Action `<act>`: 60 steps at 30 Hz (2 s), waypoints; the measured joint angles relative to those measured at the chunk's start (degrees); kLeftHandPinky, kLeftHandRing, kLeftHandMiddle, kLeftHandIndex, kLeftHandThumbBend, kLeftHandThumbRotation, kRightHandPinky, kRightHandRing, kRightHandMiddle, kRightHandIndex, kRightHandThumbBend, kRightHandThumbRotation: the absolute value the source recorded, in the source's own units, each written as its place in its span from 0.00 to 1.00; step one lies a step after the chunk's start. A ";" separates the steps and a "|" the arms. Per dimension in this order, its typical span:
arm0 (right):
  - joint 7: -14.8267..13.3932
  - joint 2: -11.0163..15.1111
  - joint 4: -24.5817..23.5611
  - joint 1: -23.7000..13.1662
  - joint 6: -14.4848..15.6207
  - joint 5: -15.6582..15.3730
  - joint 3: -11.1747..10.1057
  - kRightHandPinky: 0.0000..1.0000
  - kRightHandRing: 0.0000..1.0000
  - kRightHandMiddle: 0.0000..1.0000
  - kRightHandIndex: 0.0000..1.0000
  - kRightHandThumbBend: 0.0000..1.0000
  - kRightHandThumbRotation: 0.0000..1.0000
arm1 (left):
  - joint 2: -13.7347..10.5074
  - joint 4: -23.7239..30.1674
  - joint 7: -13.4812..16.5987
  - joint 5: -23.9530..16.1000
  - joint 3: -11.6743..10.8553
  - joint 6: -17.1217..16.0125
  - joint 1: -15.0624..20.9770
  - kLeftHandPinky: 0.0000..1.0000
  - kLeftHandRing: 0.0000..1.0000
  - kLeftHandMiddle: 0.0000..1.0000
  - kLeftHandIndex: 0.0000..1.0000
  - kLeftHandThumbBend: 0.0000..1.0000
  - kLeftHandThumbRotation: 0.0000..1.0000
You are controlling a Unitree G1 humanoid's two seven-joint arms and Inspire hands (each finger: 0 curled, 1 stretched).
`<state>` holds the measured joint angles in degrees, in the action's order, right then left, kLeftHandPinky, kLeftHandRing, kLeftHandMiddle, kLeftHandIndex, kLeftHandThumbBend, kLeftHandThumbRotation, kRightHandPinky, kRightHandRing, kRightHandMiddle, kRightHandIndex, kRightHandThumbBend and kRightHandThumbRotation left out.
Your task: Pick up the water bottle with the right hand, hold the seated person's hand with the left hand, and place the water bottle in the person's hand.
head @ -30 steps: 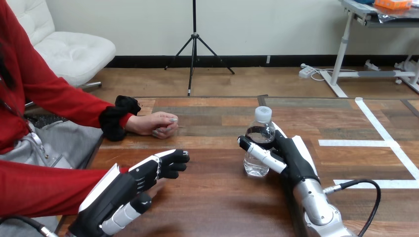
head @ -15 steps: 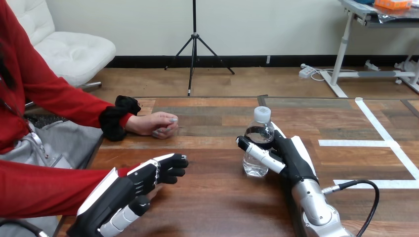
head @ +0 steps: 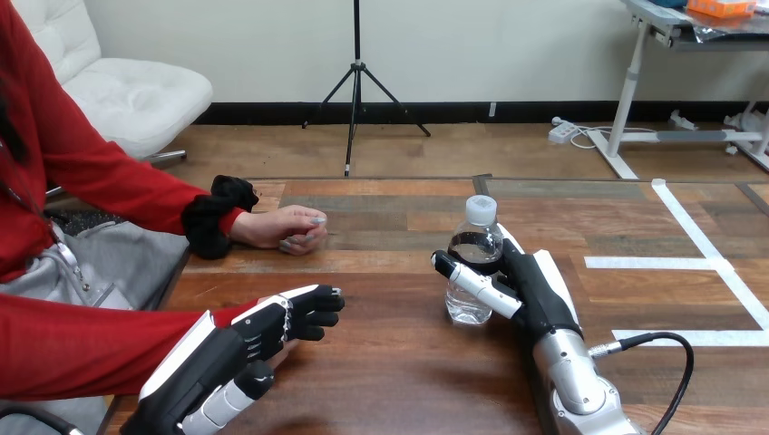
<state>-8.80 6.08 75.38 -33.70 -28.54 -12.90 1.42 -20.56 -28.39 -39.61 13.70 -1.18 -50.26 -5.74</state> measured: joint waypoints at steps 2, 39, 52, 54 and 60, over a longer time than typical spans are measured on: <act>-0.04 -0.07 0.00 0.00 0.00 0.01 -0.02 0.87 0.92 0.92 0.97 1.00 0.63 | 0.00 -0.02 -0.01 0.00 0.00 -0.31 0.00 0.80 0.83 0.85 0.83 0.93 1.00; -5.51 -3.10 0.04 0.19 -0.01 1.85 -2.76 0.21 0.26 0.30 0.30 0.78 0.00 | -0.01 1.36 -0.42 1.52 -0.17 -0.13 -1.03 0.80 0.82 0.84 0.83 0.99 1.00; -5.88 -3.70 0.06 0.36 -0.45 2.98 -4.16 0.17 0.22 0.26 0.27 0.72 0.00 | -0.01 2.69 -0.52 1.75 -0.25 1.64 -1.08 0.81 0.82 0.84 0.82 1.00 0.98; -5.92 -3.78 0.06 0.44 -0.51 3.16 -4.33 0.16 0.21 0.26 0.27 0.71 0.00 | -0.01 3.16 -0.59 1.86 -0.26 2.09 -1.10 0.81 0.83 0.84 0.82 1.00 0.98; -5.97 -3.86 0.08 0.50 -0.51 3.93 -4.79 0.16 0.21 0.25 0.26 0.69 0.00 | -0.01 3.87 -1.26 2.93 -0.30 2.37 -1.10 0.81 0.83 0.84 0.82 1.00 0.98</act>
<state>-14.76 2.22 75.46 -33.20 -29.04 -8.98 -3.37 -20.57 -24.52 -40.87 16.63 -1.48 -47.90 -6.84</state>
